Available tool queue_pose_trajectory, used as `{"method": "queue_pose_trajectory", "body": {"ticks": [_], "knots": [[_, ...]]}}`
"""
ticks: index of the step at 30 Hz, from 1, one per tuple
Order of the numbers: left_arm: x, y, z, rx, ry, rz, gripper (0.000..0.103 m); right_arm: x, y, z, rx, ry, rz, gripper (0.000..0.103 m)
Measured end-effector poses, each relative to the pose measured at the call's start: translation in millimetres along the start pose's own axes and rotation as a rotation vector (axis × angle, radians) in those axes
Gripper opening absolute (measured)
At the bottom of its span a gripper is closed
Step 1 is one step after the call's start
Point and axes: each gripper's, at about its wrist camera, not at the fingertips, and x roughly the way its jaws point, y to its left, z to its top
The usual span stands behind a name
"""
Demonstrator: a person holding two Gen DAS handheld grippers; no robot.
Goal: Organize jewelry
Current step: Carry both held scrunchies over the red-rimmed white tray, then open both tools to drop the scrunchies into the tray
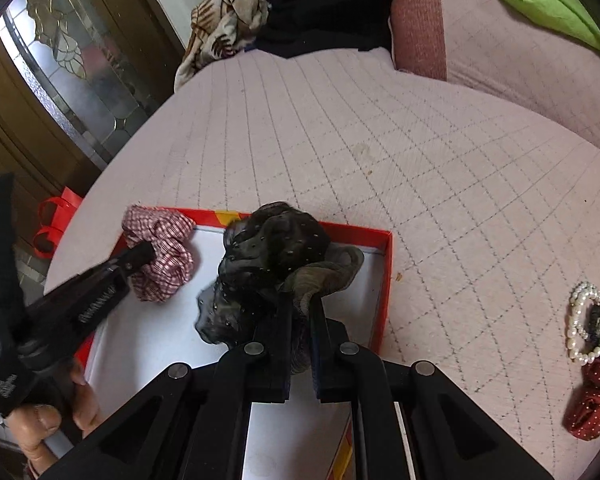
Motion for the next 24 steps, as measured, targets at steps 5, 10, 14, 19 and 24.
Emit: {"method": "queue_pose_trajectory", "body": {"ticks": [5, 10, 14, 19, 24], "knots": [[-3, 1, -1, -0.002, -0.015, 0.007, 0.02, 3, 3, -3, -0.009, 0.001, -0.012, 0.011], [-13, 2, 1, -0.018, -0.039, 0.006, 0.038, -9, 3, -5, -0.011, -0.017, -0.015, 0.034], [-23, 1, 1, -0.022, -0.06, 0.016, 0.042, -24, 3, -7, -0.011, -0.047, -0.022, 0.037], [-36, -5, -4, 0.003, -0.075, 0.029, 0.044, -46, -9, -17, 0.017, -0.066, -0.022, 0.038], [-52, -20, -13, 0.039, -0.108, 0.037, 0.051, -71, -26, -33, 0.044, -0.082, -0.027, 0.038]]}}
